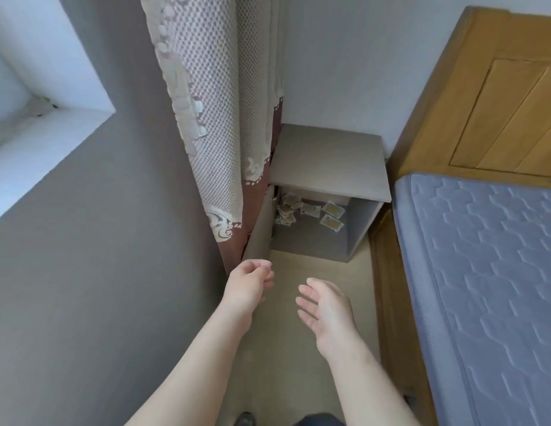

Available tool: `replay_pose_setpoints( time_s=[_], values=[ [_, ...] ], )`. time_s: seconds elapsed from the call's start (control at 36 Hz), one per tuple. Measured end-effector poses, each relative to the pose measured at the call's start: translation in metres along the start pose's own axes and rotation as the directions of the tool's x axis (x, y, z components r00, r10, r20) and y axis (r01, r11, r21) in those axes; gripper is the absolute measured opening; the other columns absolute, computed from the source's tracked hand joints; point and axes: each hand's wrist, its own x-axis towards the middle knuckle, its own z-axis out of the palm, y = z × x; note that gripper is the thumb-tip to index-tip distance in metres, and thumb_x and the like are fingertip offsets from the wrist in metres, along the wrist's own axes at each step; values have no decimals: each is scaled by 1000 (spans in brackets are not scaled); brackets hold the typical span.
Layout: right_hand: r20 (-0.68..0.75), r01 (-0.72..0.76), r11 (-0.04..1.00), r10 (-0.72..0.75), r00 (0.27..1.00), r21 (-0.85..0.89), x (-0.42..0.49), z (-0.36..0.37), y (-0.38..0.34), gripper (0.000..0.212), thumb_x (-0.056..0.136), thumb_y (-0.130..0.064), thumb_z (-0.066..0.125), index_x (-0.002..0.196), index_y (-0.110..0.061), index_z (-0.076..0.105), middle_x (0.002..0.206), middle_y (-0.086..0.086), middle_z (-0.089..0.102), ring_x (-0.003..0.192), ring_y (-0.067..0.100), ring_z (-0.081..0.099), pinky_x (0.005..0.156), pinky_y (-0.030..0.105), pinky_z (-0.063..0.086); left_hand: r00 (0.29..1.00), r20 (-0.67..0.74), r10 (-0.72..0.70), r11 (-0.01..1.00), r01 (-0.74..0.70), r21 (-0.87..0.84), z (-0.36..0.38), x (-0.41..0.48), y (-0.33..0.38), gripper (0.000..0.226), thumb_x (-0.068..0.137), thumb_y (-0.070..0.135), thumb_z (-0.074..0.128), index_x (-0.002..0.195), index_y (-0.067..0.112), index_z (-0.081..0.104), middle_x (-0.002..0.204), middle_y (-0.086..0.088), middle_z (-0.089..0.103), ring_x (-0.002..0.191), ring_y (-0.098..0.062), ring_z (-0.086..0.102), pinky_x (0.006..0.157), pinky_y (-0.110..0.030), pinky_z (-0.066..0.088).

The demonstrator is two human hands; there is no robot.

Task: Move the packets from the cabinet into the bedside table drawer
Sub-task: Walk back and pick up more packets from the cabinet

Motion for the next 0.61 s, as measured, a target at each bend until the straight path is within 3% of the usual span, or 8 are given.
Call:
replay_pose_setpoints(
  time_s=[0.08, 0.22, 0.36, 0.5, 0.61],
  values=[
    [-15, -33, 999, 33, 999, 4, 41, 0, -22, 11, 96, -16, 48, 88, -21, 55, 95, 0, 63, 82, 15, 61, 77, 30, 48, 1000, 6, -18, 1000, 18, 3, 21, 39, 13, 15, 94, 10, 48, 86, 20, 57, 82, 2, 61, 76, -12, 58, 67, -23, 44],
    [16, -89, 994, 90, 996, -55, 122, 2, -59, 9, 96, -18, 48, 102, -17, 55, 95, -1, 63, 84, 14, 61, 79, 30, 47, 997, -57, -44, 999, 43, -15, 61, 114, 23, 16, 92, 10, 52, 80, 19, 58, 80, -2, 60, 83, -20, 56, 81, -33, 44],
    [61, -123, 971, 138, 989, -204, 207, -12, -104, 9, 96, -17, 47, 91, -19, 54, 96, 1, 62, 83, 15, 60, 82, 31, 47, 982, -158, -108, 992, 95, -83, 112, 189, 22, 15, 91, 12, 54, 79, 19, 58, 81, -4, 60, 81, -21, 54, 76, -32, 42],
    [82, -128, 938, 162, 983, -321, 295, -23, -137, 14, 97, -14, 45, 88, -18, 54, 92, 2, 60, 80, 15, 58, 89, 36, 44, 958, -240, -158, 985, 134, -113, 155, 258, 11, 11, 92, 10, 51, 96, 14, 61, 76, -3, 58, 74, -19, 52, 64, -27, 40],
    [83, -133, 927, 172, 982, -350, 373, -17, -126, 18, 96, -11, 44, 81, -17, 52, 101, 14, 62, 84, 23, 56, 91, 42, 45, 949, -273, -158, 986, 137, -93, 180, 327, -18, 13, 93, 10, 50, 91, 18, 60, 76, 0, 58, 80, -19, 55, 69, -27, 40]
  ],
)
